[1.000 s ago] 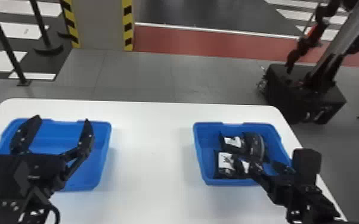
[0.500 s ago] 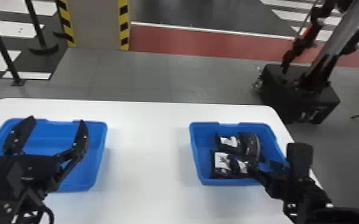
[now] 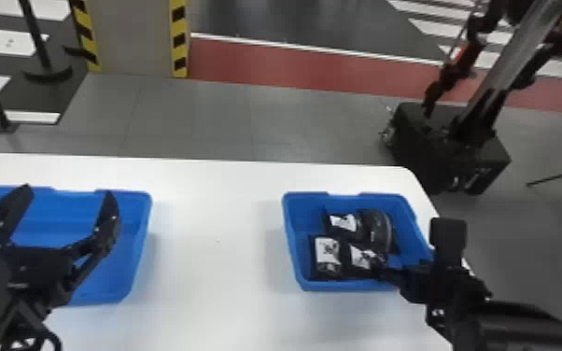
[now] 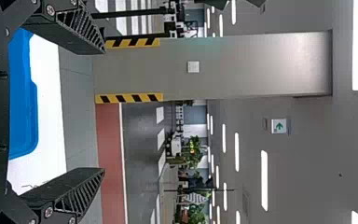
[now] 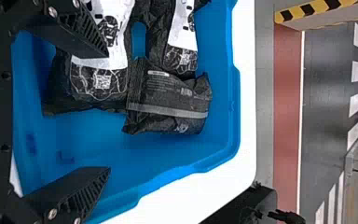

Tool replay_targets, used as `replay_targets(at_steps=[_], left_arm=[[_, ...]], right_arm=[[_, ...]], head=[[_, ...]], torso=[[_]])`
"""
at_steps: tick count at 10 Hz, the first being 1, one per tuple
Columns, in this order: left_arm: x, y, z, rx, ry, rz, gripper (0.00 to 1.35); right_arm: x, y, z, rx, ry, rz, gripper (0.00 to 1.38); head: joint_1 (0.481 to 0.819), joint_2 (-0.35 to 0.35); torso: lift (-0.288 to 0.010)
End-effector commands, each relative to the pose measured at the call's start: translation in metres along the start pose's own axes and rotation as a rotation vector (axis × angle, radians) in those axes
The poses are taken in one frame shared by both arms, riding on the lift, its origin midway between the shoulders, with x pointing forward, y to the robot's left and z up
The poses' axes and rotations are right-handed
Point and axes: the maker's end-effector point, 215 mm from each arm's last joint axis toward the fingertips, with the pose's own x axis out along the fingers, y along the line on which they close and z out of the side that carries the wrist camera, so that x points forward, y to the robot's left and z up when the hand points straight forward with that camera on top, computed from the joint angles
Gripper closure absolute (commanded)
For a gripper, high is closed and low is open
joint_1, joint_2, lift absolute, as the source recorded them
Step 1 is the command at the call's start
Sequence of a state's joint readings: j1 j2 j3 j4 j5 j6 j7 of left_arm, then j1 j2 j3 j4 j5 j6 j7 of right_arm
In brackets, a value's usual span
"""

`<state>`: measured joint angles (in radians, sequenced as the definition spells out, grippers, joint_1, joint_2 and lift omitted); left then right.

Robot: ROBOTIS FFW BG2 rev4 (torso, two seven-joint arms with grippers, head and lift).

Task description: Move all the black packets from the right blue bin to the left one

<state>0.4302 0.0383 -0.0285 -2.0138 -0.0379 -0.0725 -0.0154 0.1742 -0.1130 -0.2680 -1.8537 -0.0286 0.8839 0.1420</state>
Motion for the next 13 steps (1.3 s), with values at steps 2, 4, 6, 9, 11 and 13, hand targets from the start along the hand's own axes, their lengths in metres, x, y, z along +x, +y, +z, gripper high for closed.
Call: replay_targets(at_steps=[2,4,6,9,11,13], left_arm=[[0.000,-0.002,-0.001,-0.003,0.005,-0.003,0.13],[-0.001,-0.001,-0.002,-0.003,0.005,-0.002,0.13],[0.000,0.000,-0.001,-0.002,0.003,-0.004,0.13],[0.000,0.001,0.000,-0.001,0.001,-0.002,0.13],[-0.001,0.003,0.000,-0.001,0.001,0.000,0.13],[0.000,0.003,0.001,-0.001,-0.002,0.000,0.13]], right_arm=[[0.005,0.017,0.013,0.037,-0.003,0.054,0.05],[0.013,0.027,0.010,0.041,0.046,0.067,0.06],[0.033,0.037,0.006,0.045,0.091,0.083,0.08],[0.044,0.061,0.008,0.050,0.110,0.157,1.01],[0.019,0.071,0.018,0.066,0.040,0.168,1.20],[0.011,0.074,0.021,0.071,0.014,0.182,1.20]], head=[[0.695,-0.202],[0.695,-0.191],[0.695,-0.177],[0.695,-0.153],[0.695,-0.133],[0.695,-0.124]], torso=[[-0.110],[-0.110],[-0.110],[-0.110],[-0.110],[-0.110]])
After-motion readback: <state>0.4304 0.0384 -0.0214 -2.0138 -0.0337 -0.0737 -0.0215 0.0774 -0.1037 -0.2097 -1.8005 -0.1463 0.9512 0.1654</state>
